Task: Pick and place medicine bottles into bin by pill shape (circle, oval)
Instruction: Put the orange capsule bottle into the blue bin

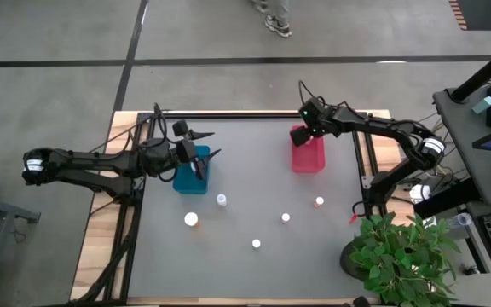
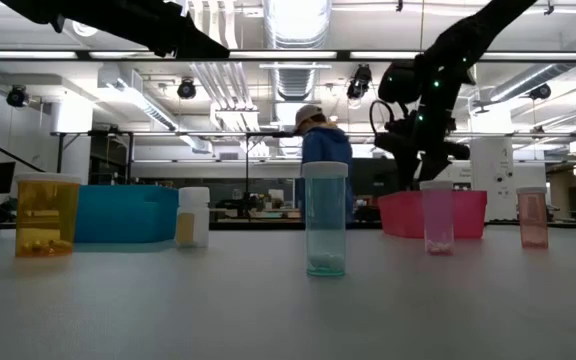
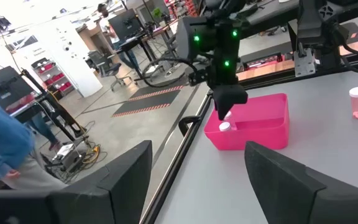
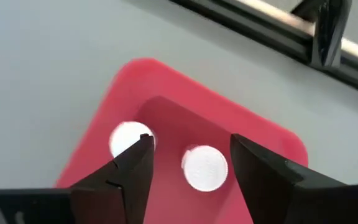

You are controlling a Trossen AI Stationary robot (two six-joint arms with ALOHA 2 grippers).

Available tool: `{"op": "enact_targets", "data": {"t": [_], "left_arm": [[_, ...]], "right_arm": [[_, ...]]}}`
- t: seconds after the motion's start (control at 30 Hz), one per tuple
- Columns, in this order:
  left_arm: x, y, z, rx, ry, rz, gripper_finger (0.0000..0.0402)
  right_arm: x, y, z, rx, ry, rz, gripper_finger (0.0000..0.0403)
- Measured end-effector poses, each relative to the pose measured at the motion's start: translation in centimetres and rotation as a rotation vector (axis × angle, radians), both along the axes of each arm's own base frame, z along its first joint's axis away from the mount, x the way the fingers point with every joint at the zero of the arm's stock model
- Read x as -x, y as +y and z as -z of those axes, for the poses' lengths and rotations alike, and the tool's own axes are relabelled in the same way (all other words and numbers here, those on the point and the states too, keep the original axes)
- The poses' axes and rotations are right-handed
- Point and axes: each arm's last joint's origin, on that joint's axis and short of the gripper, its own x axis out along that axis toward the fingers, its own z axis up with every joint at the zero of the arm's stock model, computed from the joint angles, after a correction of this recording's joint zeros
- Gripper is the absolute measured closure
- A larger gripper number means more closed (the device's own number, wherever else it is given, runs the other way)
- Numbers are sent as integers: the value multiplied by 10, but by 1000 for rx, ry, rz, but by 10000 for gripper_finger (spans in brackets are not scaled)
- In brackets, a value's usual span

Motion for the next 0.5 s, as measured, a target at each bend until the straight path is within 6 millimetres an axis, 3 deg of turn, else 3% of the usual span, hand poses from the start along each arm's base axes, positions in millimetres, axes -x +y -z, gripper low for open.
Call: {"op": "enact_targets", "data": {"t": [0.23,0.5], "left_arm": [[0,0,0,0,-1,-1,164],[0,0,0,10,-6,-1,164]], "right_arm": [[-13,19,-31,52,-76,-70,202],[-13,78,-56,125,-202,-263,202]]}}
